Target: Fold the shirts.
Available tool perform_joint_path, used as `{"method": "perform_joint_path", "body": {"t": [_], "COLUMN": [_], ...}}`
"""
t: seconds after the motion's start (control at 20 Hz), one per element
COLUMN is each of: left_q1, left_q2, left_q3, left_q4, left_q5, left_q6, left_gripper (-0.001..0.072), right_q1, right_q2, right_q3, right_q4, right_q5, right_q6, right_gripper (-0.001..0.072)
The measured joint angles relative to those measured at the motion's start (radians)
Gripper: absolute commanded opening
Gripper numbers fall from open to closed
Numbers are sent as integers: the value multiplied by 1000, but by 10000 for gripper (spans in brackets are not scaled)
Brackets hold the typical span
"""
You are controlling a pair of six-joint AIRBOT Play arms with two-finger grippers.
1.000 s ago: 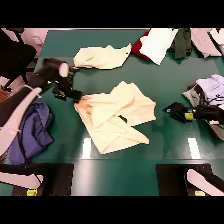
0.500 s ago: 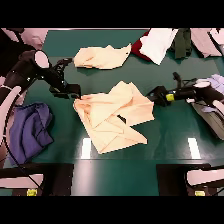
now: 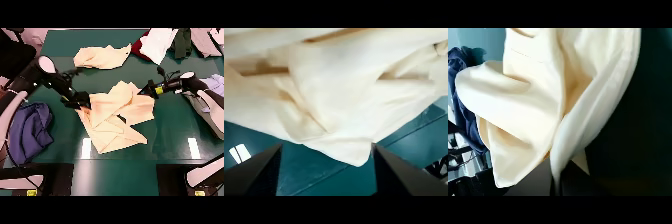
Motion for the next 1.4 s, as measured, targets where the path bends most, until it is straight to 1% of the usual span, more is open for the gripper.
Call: {"method": "perform_joint_path", "body": {"t": [0.05, 0.1, 0.15, 0.2, 0.3, 0.4, 0.55, 0.65, 0.7, 0.75, 1.0, 1.05, 1.15, 1.3, 1.4], "left_q1": [-45, -95, -153, -205, -301, -364, -407, -421, -426, -431, -488, -502, -522, -533, -537], "left_q2": [0, 0, 0, 0, 0, 0, 0, 0, 0, 0, 0, 0, 0, -3, -13], "left_q3": [-21, -36, -48, -57, -68, -75, -82, -85, -85, -86, -118, -138, -181, -222, -233], "left_q4": [-16, -26, -38, -48, -65, -70, -72, -60, -51, -45, -21, -29, -61, -93, -103], "left_q5": [5, 17, 37, 66, 141, 224, 327, 367, 377, 380, 341, 359, 446, 614, 704], "left_q6": [0, -5, -17, -41, -112, -206, -371, -486, -541, -594, -789, -819, -864, -908, -919], "left_gripper": [461, 520, 678, 685, 684, 683, 683, 679, 608, 603, 604, 603, 603, 602, 602], "right_q1": [-2, -4, -5, -5, -5, -5, -5, -5, -5, -5, -5, -5, -5, -5, -5], "right_q2": [9, 21, 32, 44, 63, 73, 80, 83, 83, 84, 85, 85, 85, 85, 85], "right_q3": [21, 39, 54, 68, 87, 97, 103, 106, 106, 106, 107, 107, 107, 107, 107], "right_q4": [0, 2, -1, -7, -19, -35, -47, -50, -53, -53, -55, -55, -55, -55, -55], "right_q5": [1, 1, 0, 0, 0, 6, 21, 29, 29, 30, 32, 32, 36, 56, 68], "right_q6": [-2, -3, -5, -6, -8, -9, -11, -16, -19, -23, -46, -49, -55, -61, -63], "right_gripper": [26, 26, 26, 25, 25, 26, 26, 26, 26, 26, 26, 26, 26, 26, 26]}}
